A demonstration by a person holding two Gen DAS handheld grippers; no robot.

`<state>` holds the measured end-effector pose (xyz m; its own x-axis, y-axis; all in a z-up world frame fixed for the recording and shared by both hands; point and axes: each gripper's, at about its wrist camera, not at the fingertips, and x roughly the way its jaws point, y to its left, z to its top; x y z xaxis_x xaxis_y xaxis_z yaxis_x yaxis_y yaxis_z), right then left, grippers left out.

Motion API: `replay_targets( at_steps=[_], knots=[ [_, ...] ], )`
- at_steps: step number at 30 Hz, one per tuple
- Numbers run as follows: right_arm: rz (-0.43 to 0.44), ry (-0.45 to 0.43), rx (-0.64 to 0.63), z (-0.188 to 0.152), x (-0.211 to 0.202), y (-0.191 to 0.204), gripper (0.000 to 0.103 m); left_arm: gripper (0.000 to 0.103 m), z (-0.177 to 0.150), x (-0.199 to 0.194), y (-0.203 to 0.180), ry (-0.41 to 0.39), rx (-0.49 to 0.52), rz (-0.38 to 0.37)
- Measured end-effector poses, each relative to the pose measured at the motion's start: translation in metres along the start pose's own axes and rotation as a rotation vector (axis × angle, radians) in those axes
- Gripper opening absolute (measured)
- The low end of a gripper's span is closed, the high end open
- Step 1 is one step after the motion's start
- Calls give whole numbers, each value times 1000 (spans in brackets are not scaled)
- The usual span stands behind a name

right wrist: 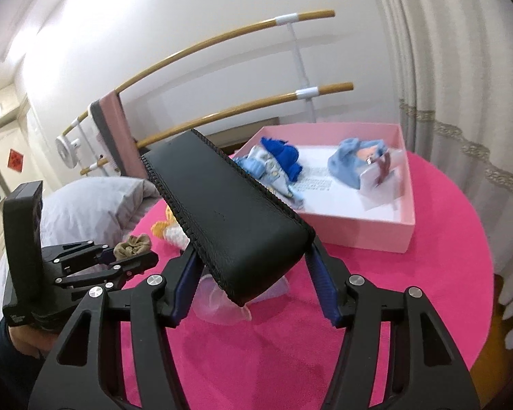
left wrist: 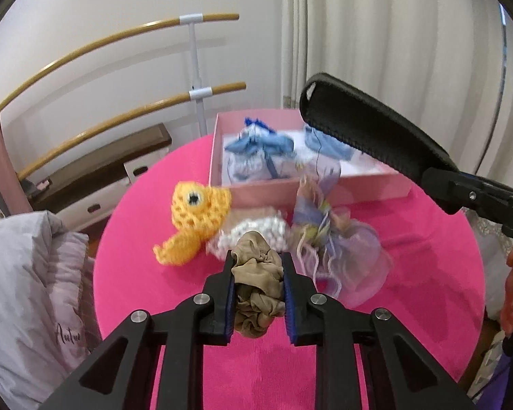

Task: Organize soft objects
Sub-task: 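Lift the scrunchie with the left tool while the right tool carries the black case toward the box, then lower the scrunchie into the box and open the left tool while the right tool releases the case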

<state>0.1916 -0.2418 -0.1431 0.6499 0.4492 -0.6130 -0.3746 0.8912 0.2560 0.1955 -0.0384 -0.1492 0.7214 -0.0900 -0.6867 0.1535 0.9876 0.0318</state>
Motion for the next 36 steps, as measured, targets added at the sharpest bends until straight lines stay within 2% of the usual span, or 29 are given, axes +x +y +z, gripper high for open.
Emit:
replay_targets(
  at_steps=[10, 19, 28, 36],
  knots=[
    [-92, -49, 20, 24, -16, 7, 56, 19, 40, -27, -8, -98, 20, 14],
    [-163, -76, 37, 56, -26, 1, 56, 19, 83, -32, -11, -158, 26, -4],
    [-202, -49, 64, 89, -7, -16, 56, 19, 120, -5, -7, -162, 32, -5],
    [-221, -3, 94, 109, 18, -37, 56, 19, 157, 35, -9, -144, 27, 0]
  ],
)
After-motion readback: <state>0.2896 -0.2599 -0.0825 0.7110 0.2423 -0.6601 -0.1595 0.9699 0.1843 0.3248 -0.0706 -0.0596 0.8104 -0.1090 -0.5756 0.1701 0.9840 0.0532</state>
